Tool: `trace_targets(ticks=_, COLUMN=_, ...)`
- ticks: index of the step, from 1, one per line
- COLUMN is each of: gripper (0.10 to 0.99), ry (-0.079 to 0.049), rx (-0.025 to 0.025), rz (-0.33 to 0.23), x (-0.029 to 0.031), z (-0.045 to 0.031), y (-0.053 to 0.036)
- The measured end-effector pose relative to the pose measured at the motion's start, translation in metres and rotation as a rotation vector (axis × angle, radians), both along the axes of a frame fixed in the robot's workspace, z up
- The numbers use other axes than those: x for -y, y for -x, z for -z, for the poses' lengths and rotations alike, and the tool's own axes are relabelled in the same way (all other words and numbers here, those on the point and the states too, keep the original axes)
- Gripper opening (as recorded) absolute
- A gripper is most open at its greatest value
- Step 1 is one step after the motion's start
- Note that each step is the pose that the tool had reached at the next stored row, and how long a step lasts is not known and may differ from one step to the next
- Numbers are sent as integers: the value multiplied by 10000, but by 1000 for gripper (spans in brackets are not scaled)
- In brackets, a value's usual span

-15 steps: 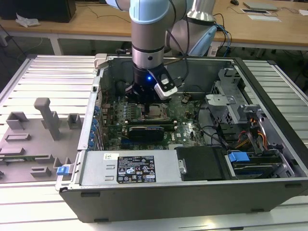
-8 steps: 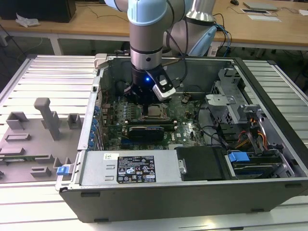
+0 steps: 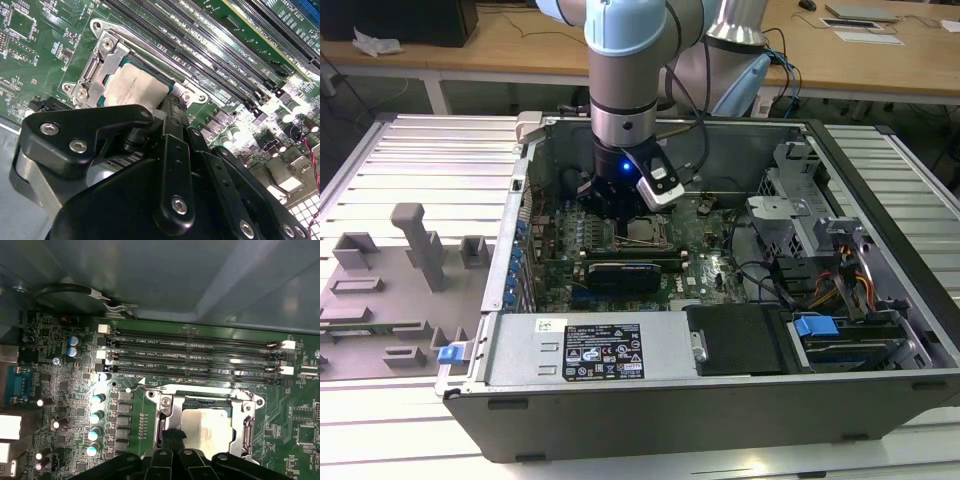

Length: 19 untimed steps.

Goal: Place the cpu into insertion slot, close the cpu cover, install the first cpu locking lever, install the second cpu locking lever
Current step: 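Close the cpu cover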

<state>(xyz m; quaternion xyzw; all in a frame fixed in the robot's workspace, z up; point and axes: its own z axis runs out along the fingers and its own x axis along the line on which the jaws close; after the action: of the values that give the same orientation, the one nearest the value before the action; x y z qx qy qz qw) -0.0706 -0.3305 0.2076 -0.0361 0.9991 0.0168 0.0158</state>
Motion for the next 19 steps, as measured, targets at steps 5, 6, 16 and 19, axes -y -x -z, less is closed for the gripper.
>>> trace_targets(ticks=5, gripper=106, ry=-2, rx=1, rz=0, x=0, z=5, y=-18)
trace_targets(ticks=6, gripper=106, ry=-1, rx=1, rz=0, x=0, z=5, y=-25)
trace_targets(ticks=16, gripper=106, ry=-1, rx=0, rz=0, x=0, z=-58, y=-34)
trace_targets(ticks=19, gripper=106, ry=-3, rx=2, rz=-1, x=0, z=-92, y=-35)
